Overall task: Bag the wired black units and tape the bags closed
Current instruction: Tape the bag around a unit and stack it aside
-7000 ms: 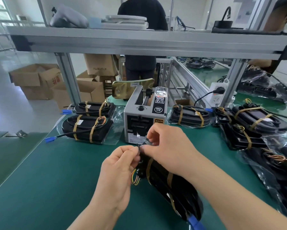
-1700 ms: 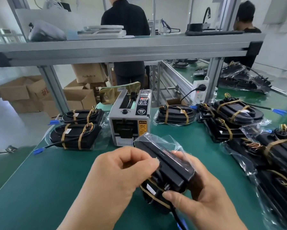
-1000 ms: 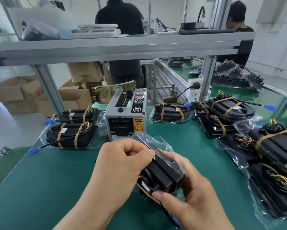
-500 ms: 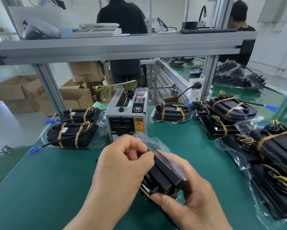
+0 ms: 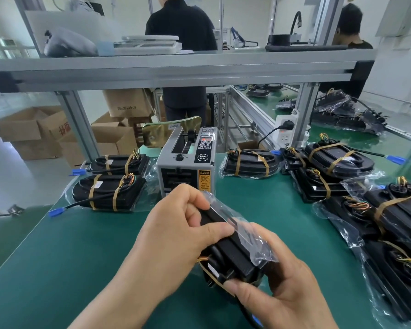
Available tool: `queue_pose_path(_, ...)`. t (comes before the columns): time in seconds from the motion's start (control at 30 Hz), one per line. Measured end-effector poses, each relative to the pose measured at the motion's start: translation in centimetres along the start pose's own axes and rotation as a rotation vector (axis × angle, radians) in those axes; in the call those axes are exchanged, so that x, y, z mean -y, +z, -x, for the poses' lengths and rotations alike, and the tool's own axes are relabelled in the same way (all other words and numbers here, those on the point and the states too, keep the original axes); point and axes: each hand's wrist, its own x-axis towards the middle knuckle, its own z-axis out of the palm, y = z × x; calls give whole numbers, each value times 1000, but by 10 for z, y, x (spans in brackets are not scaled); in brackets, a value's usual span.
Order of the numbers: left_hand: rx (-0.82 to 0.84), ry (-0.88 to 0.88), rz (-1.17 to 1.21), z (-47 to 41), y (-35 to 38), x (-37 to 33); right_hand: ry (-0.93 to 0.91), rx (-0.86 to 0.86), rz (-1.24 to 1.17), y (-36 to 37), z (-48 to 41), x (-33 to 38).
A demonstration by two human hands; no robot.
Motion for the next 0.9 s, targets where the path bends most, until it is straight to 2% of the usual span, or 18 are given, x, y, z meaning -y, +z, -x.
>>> queue_pose_path(0.13, 131, 8, -97, -11, -14, -5, 26, 44, -72, -4, -2, -4)
queue_pose_path(0.23, 145, 23, -121, -13, -16, -4, 52, 73, -135, -6, -5, -6)
queue_pose_path(0.3, 47, 40, -130, -10, -12, 3, 65, 73, -199, -8, -6, -6)
queue_pose_path(0.4, -238, 27, -39, -4, -13, 21, 110, 37, -282, -15, -6, -9)
queue_pose_path(0.43, -259, 27, 11, -4, -16, 28, 120, 20, -340, -16, -6, -11)
queue_pose_path(0.47, -178, 27, 44, -4, -20, 34, 123, 8, -416, -17, -6, -13)
queue_pose_path(0.57, 375, -20, 178, -5, -23, 42, 152, -6, -644, -14, -3, -21)
queue_pose_path(0.6, 474, -46, 240, -5, -21, 43, 179, -7, -692, -13, -2, -24)
queue_pose_path(0.67, 493, -52, 342, -9, -19, 45, 246, 16, -745, -15, -4, -28)
queue_pose_path(0.77, 392, 60, 270, -16, -27, 38, 215, 32, -558, -29, -13, -27)
queue_pose_path(0.9, 292, 142, -81, -26, -37, 18, 14, -94, -197, -33, -34, -15)
